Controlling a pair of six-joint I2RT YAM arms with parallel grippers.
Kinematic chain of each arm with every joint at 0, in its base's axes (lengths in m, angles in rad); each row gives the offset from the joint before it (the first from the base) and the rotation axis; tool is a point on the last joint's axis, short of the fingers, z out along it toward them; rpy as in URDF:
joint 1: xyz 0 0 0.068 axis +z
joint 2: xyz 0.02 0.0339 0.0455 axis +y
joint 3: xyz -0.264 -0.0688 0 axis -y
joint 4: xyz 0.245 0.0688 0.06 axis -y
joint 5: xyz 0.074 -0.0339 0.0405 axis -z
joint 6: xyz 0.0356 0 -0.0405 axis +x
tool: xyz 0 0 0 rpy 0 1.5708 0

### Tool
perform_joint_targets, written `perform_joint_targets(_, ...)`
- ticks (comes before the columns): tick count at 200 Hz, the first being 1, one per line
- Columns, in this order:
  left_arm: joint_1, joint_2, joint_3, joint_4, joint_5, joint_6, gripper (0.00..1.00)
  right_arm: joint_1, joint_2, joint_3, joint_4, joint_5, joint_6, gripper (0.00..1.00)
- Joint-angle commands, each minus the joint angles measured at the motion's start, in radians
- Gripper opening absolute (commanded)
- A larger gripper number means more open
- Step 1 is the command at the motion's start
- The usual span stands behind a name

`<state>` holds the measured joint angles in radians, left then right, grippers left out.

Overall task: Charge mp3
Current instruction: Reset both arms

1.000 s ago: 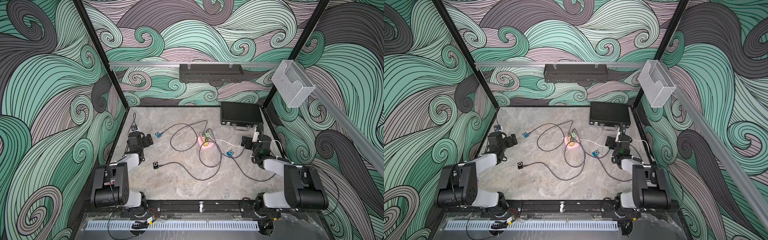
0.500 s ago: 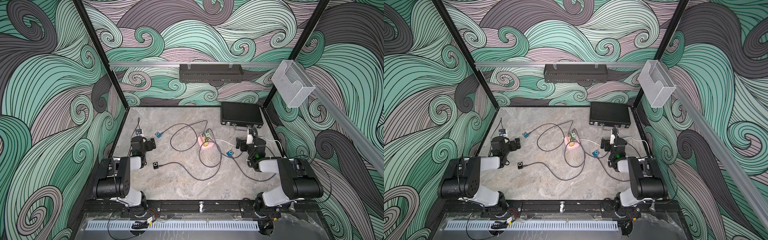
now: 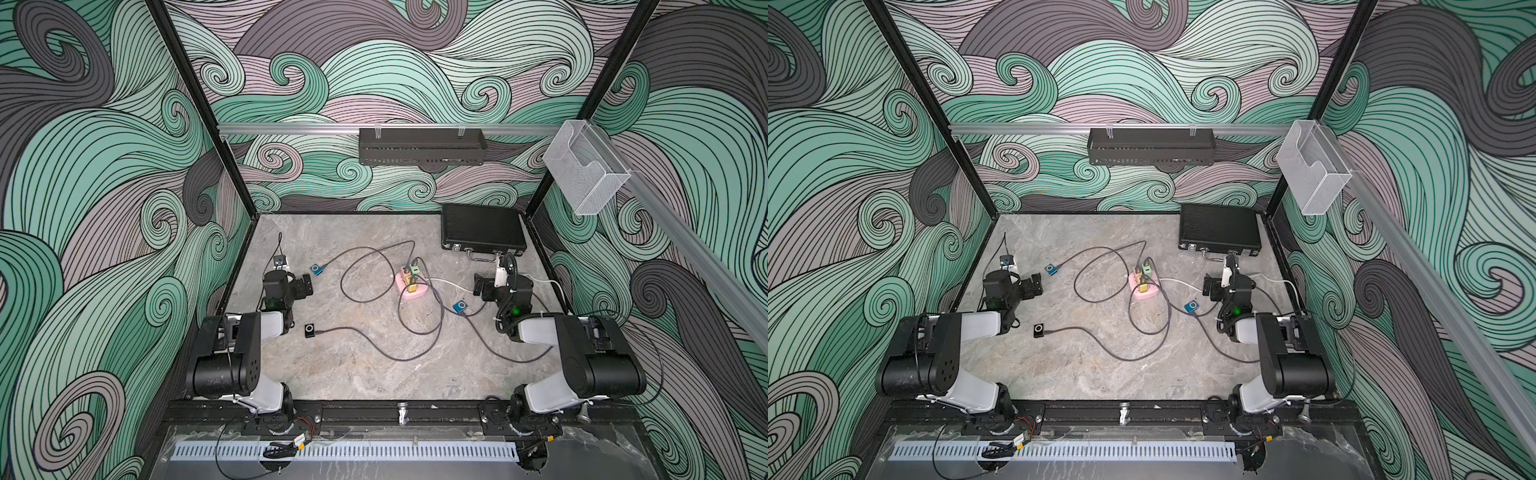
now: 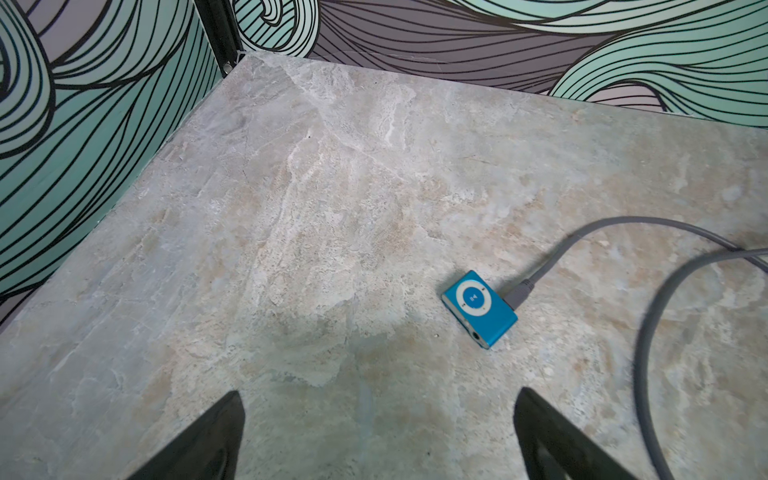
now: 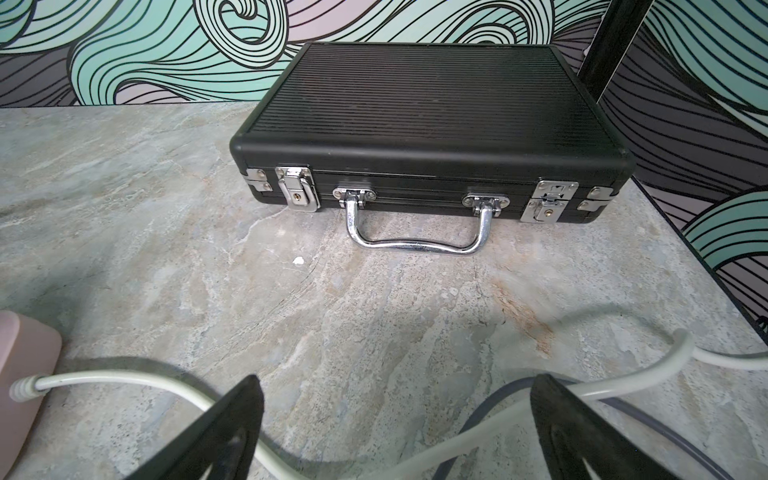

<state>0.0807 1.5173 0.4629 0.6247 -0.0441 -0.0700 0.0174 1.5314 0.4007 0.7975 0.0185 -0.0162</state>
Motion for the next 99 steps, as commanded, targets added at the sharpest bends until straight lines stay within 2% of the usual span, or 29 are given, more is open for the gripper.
perform_joint_targets(1, -0.012, 0.006, 0.023, 0.009, -0.008, 0.016, 0.99, -0.001, 0.001, 0.015, 0.014, -0.006, -0.019, 0.99)
perform_joint_targets(99, -0.012, 0.007, 0.026, 0.004, -0.012, 0.018, 0.99, -0.002, 0.002, 0.016, 0.014, -0.008, -0.019, 0.99)
